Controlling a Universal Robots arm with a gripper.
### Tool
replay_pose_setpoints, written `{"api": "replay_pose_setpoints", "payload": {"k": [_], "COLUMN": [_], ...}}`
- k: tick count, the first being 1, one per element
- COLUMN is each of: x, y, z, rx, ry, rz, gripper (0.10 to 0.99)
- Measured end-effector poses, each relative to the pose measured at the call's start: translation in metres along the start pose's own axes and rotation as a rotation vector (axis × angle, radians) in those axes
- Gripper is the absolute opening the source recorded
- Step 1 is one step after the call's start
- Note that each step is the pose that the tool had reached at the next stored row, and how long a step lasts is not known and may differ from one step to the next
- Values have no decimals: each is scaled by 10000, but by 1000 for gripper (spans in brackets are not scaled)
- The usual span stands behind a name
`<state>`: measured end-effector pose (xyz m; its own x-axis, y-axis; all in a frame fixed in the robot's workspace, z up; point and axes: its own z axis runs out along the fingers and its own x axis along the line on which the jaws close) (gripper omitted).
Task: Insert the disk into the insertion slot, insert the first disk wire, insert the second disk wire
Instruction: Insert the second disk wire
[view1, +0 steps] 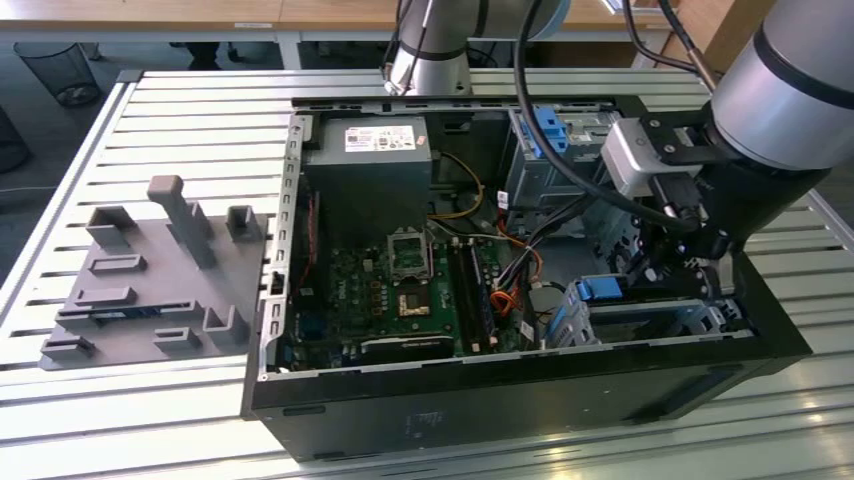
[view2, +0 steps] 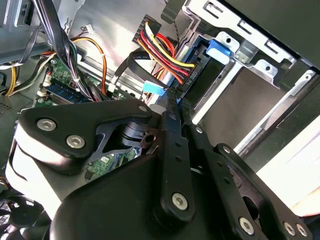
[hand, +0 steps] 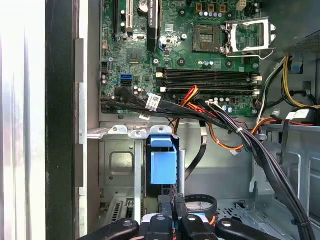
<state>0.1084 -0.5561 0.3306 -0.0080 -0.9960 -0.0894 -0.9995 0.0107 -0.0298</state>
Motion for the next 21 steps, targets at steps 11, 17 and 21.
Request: {"api": "replay_pose_setpoints", "payload": {"k": [11,17,21], "x": [2,3,3], "y": [1,1,1], "z": [25,32,32], "rx": [0,0,0], "ry": [0,1,19], "rz": [0,1,0], "gripper": [149,157,224]}}
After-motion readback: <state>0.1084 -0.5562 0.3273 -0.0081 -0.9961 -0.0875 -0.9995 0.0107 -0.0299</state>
